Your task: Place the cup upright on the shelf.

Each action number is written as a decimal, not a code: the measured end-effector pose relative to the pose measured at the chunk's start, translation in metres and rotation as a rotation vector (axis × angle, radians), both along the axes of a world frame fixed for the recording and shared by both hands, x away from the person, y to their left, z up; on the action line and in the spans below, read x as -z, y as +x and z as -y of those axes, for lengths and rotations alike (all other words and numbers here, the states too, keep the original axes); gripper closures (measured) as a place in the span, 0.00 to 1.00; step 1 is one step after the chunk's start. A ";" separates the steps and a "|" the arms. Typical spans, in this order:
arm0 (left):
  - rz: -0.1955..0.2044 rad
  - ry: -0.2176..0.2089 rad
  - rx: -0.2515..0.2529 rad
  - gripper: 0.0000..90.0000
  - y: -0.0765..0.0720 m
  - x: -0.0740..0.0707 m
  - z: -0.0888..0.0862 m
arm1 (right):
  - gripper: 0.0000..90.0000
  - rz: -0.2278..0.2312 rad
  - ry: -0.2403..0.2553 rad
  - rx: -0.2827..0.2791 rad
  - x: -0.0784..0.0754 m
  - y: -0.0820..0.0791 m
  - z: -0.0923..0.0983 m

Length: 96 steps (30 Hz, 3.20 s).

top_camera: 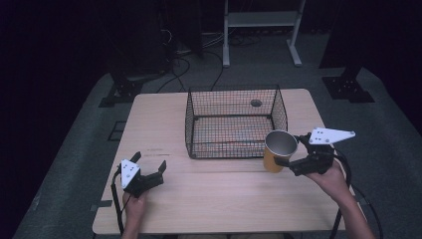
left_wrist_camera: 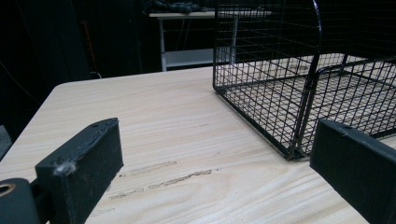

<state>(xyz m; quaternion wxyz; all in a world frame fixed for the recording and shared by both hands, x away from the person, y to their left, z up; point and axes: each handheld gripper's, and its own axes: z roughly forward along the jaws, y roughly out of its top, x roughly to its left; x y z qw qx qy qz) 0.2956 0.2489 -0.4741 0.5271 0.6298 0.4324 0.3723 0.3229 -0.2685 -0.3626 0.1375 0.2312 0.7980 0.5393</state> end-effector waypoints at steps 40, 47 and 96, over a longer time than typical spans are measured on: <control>-0.003 -0.020 0.003 0.02 0.001 0.000 -0.001 | 0.15 -0.034 -0.027 -0.057 -0.047 0.116 -0.073; -0.002 -0.020 0.004 0.02 0.001 0.000 -0.001 | 0.15 -0.052 -0.037 -0.071 -0.044 0.133 -0.087; -0.006 -0.024 0.007 0.02 0.001 0.000 -0.002 | 0.15 -0.168 -0.195 -0.117 0.024 0.197 -0.139</control>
